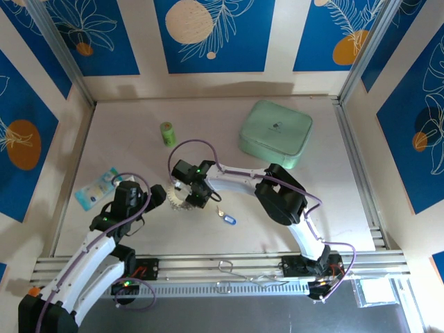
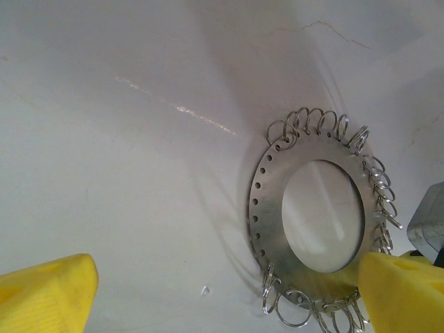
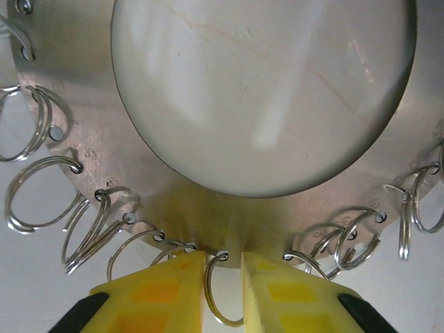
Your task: Put the keys on the keyring
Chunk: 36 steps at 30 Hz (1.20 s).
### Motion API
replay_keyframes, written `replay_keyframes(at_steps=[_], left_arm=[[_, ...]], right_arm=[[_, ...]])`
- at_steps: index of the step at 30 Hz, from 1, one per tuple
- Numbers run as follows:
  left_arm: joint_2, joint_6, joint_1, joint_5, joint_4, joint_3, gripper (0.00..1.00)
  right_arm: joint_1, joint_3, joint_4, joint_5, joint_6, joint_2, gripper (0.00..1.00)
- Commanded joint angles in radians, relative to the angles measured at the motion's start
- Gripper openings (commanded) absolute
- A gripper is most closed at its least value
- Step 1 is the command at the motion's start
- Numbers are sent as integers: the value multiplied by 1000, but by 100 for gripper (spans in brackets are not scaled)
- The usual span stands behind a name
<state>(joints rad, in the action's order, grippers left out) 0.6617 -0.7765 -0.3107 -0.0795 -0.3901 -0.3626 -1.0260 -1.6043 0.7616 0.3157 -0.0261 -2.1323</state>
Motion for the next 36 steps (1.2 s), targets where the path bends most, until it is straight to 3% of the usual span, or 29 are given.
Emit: replay_keyframes(at_steps=[1, 9, 18, 24, 30, 36], left_arm=[[-11, 19, -2, -1, -18, -29, 95], [-10, 40, -3, -12, -31, -49, 95], [-12, 287, -3, 15, -20, -182, 91], [19, 553, -3, 200, 118, -274, 83], [119, 814, -5, 433, 203, -359, 74], [235, 1001, -5, 712, 199, -415, 57]], right_arm=[[4, -35, 35, 15, -2, -14, 18], [3, -22, 20, 49, -7, 40, 0], [11, 68, -78, -14, -63, 213, 0], [48, 219, -233, -136, -94, 404, 0], [145, 404, -437, -433, -123, 603, 0], [231, 512, -539, -647, -155, 702, 0]])
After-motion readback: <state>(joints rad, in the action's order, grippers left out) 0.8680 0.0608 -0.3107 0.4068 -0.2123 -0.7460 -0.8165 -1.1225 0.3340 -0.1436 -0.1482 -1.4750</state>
